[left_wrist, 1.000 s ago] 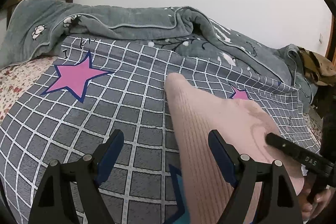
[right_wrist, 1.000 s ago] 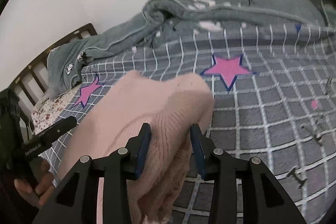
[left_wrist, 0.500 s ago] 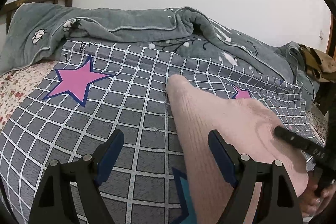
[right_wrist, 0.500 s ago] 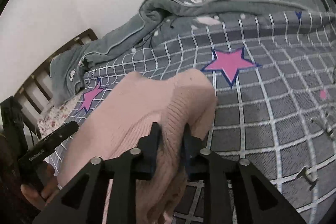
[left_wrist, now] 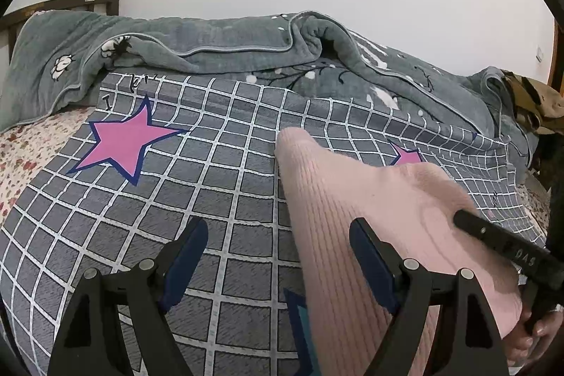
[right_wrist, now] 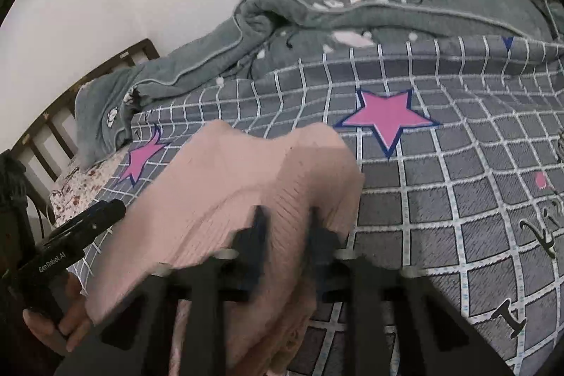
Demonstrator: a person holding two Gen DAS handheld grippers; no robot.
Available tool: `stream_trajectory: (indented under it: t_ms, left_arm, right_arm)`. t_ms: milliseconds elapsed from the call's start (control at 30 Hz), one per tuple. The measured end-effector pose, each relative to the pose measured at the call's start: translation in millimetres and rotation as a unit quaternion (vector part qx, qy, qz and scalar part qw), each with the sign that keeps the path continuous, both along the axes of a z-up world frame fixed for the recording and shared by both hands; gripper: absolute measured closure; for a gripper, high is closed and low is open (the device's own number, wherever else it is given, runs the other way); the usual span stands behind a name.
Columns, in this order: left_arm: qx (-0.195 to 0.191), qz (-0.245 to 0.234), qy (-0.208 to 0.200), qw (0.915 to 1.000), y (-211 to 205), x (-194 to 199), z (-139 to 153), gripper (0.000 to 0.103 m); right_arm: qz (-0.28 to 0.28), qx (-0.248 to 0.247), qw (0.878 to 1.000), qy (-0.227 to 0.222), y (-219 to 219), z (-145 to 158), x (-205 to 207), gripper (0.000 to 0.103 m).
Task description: Fold small clothes
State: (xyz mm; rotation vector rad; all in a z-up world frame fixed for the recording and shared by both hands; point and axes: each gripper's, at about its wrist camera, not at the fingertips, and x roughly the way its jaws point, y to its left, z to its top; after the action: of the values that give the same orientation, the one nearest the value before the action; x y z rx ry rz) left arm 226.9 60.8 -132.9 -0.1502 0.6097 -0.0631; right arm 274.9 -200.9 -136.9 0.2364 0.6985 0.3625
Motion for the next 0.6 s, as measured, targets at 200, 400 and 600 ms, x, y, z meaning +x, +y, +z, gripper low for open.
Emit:
stream_trajectory:
  t_ms: [200, 400, 600]
  left_arm:
    - [-0.009, 0.0, -0.002, 1.0, 6.0, -2.7, 0.6, 0.021]
    - [-0.017, 0.003, 0.0, 0.9999, 12.0, -3.7, 1.1, 0.021]
    - [-0.024, -0.001, 0.008, 0.9997, 10.0, -2.8, -1.6, 0.021]
  right_arm:
    - [-0.002, 0.026, 1.0, 0.016, -8.9, -5.3, 2.9, 0.09]
    - [-0.015, 0.035, 0.999, 0.019, -16.6, -1.5, -4.0, 0.072]
    - [-0.019, -0.012, 1.0, 0.014, -3.9, -11.2, -3.2, 0.089]
